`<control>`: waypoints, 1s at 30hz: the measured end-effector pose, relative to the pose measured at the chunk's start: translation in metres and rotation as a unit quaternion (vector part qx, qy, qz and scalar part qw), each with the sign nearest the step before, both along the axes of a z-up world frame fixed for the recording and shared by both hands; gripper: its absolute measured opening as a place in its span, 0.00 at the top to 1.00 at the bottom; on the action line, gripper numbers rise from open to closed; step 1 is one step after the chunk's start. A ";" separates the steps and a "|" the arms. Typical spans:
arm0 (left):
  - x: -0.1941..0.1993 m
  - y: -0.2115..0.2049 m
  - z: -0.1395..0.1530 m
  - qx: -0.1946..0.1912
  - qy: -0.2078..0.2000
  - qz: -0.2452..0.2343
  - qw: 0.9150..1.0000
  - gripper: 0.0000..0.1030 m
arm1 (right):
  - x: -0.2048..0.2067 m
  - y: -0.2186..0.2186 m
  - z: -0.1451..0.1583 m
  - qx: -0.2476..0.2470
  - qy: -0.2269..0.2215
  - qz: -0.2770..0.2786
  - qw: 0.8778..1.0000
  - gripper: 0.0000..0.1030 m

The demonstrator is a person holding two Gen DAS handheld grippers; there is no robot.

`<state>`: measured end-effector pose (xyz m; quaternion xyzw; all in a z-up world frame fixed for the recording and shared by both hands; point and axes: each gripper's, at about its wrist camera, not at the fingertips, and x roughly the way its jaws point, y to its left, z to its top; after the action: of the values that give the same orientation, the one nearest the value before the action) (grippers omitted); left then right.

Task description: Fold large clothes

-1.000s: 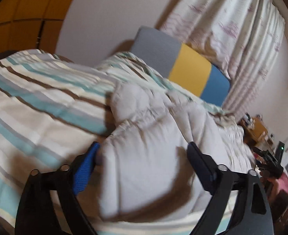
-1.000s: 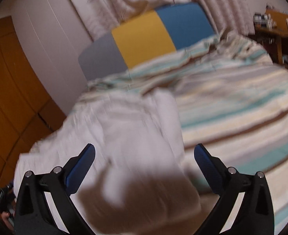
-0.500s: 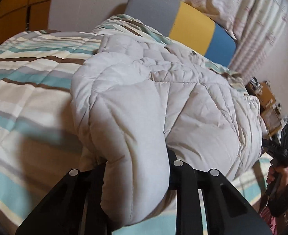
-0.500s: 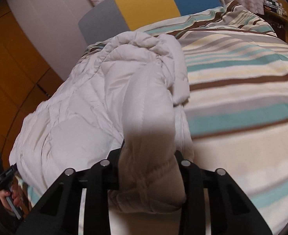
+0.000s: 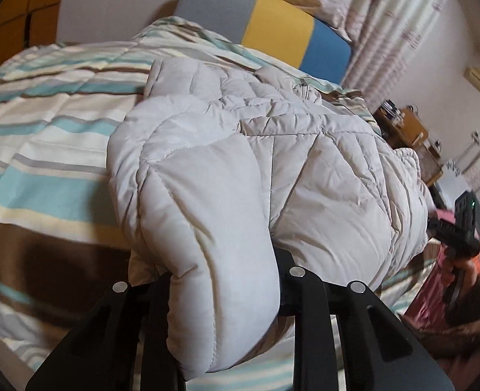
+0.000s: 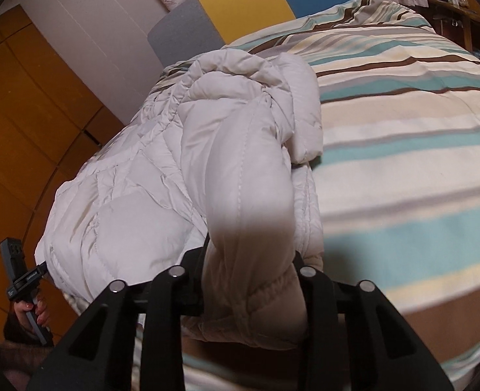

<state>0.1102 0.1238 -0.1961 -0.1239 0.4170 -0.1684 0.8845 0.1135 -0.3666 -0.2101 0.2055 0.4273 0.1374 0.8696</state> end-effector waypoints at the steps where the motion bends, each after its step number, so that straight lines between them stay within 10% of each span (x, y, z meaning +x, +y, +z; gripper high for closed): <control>1: -0.002 0.000 0.002 0.006 -0.004 -0.001 1.000 0.68 | 0.000 0.000 0.006 -0.004 -0.003 -0.001 1.000 0.53; 4: 0.007 0.004 0.012 0.005 -0.025 -0.005 1.000 0.41 | 0.003 -0.009 0.028 -0.021 -0.038 -0.009 0.999 0.42; 10: 0.048 0.003 0.015 -0.042 -0.006 -0.020 0.999 0.30 | 0.053 -0.001 0.035 -0.007 -0.014 0.002 1.000 0.37; 11: 0.050 0.001 0.013 -0.045 -0.002 -0.018 0.999 0.30 | 0.062 0.003 0.032 -0.005 -0.007 0.004 1.000 0.39; 14: 0.054 0.002 0.013 -0.037 0.013 0.004 0.999 0.74 | 0.074 0.016 0.032 -0.024 0.011 0.015 1.000 0.72; 30: 0.112 -0.005 0.116 0.051 -0.164 0.098 0.980 0.83 | 0.104 0.029 0.132 -0.133 -0.160 -0.053 0.977 0.83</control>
<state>0.2224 0.1186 -0.0801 -0.0891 0.2604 -0.0776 0.9582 0.2178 -0.3381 -0.0781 0.0862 0.2856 0.0642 0.9523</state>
